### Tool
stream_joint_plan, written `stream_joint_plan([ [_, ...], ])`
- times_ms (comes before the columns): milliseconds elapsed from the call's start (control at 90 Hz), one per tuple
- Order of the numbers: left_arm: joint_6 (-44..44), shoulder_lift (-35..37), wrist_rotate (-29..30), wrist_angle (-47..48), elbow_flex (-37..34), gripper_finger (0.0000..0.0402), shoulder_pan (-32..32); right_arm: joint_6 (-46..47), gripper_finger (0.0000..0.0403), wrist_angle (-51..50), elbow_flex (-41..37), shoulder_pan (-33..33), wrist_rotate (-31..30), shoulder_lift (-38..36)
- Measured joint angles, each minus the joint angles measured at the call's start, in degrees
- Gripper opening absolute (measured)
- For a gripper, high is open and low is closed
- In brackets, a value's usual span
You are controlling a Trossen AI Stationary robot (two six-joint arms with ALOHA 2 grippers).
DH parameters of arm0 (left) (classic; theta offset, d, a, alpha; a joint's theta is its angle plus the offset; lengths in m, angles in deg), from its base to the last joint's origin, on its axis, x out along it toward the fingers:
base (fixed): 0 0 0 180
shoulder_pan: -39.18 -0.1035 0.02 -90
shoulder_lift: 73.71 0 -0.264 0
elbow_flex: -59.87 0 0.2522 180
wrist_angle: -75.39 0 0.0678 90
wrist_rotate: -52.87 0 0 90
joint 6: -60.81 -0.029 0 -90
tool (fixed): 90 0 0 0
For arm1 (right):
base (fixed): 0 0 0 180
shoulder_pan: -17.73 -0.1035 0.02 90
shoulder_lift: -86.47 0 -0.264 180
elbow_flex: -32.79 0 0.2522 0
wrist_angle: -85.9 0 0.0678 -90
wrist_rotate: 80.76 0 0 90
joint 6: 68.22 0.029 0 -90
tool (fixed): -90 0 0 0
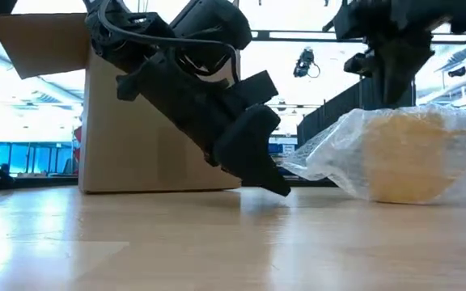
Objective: Wrap mug
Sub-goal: Wrap the yellow mug with the bubble wrap, then put the wrapped yellow mug into the box
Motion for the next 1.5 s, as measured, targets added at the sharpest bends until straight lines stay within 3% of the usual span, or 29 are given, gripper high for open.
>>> stream_joint_plan([
  [122,0.01,0.00,0.02,-0.22,0.00,0.0101,0.00,1.49,0.0000,1.71,-2.99,-0.02,-1.73,2.07],
  [389,1.32,0.06,0.16,0.73,0.04,0.0101,0.00,2.08,0.0000,15.85,-10.10,-1.26,4.18,9.58],
  [522,1.49,0.06,0.18,1.11,0.04,0.0101,0.18,2.96,0.0000,14.46,-9.54,-1.61,2.47,11.22],
  [678,1.51,0.28,0.18,1.93,0.07,0.0101,1.02,2.46,0.0015,5.58,-5.23,-2.06,1.32,9.01],
  [944,3.20,3.64,-0.93,3.96,0.09,0.0101,2.45,7.68,0.0108,-9.42,4.13,-2.72,1.27,3.36],
  [1322,2.89,7.05,-1.32,3.64,0.09,0.0101,5.52,26.01,0.0242,-5.38,4.96,-9.32,5.53,2.47],
  [1500,1.55,7.18,-1.15,1.78,0.09,0.0101,6.14,30.67,0.0294,0.40,-0.12,-9.92,5.56,4.15],
])
